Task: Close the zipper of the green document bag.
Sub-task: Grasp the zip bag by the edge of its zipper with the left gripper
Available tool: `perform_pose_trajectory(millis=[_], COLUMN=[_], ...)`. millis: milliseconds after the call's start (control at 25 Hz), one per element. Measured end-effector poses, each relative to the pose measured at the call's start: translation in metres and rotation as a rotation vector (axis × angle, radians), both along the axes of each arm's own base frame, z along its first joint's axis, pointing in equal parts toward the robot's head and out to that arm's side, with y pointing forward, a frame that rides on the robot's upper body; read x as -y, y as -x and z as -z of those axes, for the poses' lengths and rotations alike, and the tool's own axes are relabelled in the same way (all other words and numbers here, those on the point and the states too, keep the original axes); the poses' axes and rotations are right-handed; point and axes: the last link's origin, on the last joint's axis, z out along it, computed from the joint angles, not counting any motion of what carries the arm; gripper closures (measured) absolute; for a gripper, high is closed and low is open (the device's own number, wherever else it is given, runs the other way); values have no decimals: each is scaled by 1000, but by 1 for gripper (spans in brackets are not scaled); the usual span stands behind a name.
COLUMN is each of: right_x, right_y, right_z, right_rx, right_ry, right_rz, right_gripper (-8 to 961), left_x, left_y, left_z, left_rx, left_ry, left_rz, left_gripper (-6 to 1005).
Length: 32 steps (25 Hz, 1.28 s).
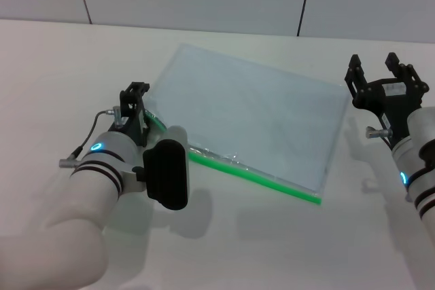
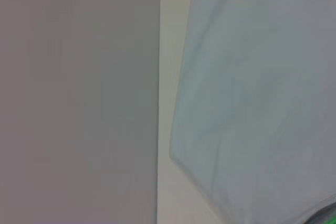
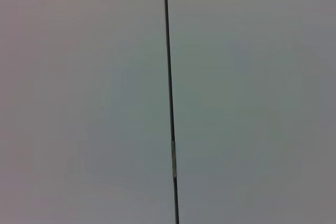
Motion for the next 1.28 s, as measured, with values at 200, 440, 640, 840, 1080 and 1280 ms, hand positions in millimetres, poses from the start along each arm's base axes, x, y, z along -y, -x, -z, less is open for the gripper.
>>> perform_pose_trajectory(millis=[200,440,640,840,1080,1280], right_x=[0,0,0,0,0,0], right_y=[1,2,2,4,4,4], right_z=[0,1,1,2,2,2], right_rx=[0,0,0,5,5,4], right_ry=[1,2,3,7,7,7], right_rz=[-3,-5,-7,-18,-18,-19], right_gripper=[320,322,324,325,327,329], left_x=[-2,-2,-1,0,1,1], left_y=[-3,-5,-5,-7,-9,-10], left_z=[1,3,5,7,9,9], left_rx=[-7,-18,-34,-38,-48,-55], left_ry=[5,24,38,47,58,60], left_rz=[13,20,25,31,48,61], left_gripper=[478,484,489,494,500,505])
